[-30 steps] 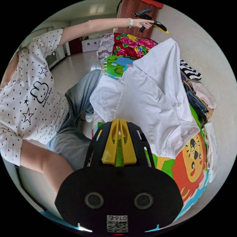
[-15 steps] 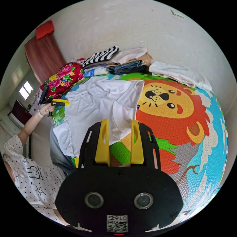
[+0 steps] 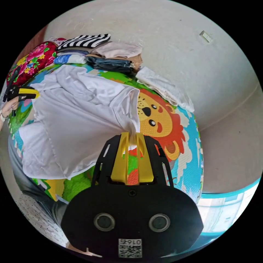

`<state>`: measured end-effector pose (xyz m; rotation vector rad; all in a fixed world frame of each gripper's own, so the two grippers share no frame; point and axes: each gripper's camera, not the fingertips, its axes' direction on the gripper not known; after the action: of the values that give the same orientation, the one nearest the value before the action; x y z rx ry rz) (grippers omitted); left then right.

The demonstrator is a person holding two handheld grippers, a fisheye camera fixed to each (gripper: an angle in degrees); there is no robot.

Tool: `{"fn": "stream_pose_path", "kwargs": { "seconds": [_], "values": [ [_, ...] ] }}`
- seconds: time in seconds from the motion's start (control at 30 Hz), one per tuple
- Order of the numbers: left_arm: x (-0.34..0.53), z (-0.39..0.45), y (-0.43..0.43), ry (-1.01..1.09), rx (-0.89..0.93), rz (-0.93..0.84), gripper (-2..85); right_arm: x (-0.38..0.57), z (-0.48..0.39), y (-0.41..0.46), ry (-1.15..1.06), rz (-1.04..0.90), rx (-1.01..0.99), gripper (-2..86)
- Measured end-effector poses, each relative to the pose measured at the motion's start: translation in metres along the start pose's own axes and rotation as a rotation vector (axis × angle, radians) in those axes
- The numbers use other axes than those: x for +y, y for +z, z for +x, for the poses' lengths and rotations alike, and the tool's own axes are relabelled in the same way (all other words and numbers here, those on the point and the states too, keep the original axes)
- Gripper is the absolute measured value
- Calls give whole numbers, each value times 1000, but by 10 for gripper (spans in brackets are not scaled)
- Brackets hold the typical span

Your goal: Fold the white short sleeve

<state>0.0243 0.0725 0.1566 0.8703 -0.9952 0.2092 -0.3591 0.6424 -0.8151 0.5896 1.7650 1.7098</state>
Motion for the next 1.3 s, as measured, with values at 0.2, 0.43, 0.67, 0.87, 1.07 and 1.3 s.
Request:
{"fn": "stream_pose_path", "kwargs": {
  "seconds": [0.2, 0.43, 0.67, 0.87, 1.07, 1.3],
  "values": [
    [-22, 27, -3, -46, 74, 20, -10, 6, 14, 3, 135, -26, 262, 55],
    [52, 61, -58, 43, 94, -74, -10, 57, 5, -36, 204, 105, 202, 65],
    [139, 18, -131, -87, 275, 67, -6, 84, -11, -90, 200, 352, -56, 61],
    [179, -50, -150, -272, 8, 76, 51, 98, -65, -124, -392, 521, -638, 73],
    [196, -70, -154, -394, -118, 142, 80, 114, -124, -138, -739, 516, -620, 89],
    [207, -63, -146, -420, 21, 124, 76, 147, -166, -148, -1069, 539, -591, 121]
  ]
}}
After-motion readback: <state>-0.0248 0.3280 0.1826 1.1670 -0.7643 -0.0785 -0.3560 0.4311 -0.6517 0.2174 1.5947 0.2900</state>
